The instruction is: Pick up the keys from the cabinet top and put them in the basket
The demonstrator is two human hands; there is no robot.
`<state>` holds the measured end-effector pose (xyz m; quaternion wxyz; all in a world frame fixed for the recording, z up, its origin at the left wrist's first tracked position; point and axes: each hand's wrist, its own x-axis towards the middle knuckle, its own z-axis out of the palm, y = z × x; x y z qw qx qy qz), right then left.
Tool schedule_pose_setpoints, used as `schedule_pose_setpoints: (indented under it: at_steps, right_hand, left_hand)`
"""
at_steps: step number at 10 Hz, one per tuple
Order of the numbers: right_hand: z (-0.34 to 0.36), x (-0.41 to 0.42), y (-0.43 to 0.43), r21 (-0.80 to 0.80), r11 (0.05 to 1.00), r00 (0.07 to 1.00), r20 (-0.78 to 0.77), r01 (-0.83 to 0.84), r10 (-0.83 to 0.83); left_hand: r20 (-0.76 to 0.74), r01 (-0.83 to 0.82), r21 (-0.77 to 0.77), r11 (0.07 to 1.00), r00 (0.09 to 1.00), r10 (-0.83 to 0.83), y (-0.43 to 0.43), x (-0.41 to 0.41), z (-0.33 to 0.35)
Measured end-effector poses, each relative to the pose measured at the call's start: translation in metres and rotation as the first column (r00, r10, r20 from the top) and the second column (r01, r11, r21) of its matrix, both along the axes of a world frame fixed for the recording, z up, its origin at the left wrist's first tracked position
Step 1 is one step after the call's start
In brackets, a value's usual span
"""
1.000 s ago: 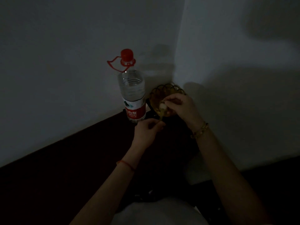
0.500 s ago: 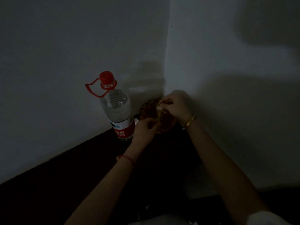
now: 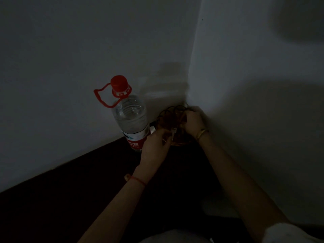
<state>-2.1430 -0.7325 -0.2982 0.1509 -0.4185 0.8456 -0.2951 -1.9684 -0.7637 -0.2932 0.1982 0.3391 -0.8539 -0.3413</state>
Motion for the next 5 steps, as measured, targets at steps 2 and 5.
schedule_pose_setpoints:
  at_steps: [2, 5]
  right_hand:
    - [-0.001, 0.004, -0.002, 0.222, 0.975, 0.997, -0.065, -0.012, 0.027]
    - [0.022, 0.016, 0.019, 0.060, 0.997, 0.992, -0.118, -0.040, 0.047]
  left_hand:
    - [-0.047, 0.048, 0.014, 0.999, 0.998, -0.047, -0.004, 0.013, -0.003]
    - [-0.064, 0.120, -0.041, 0.992, 0.990, -0.122, -0.005, 0.032, 0.001]
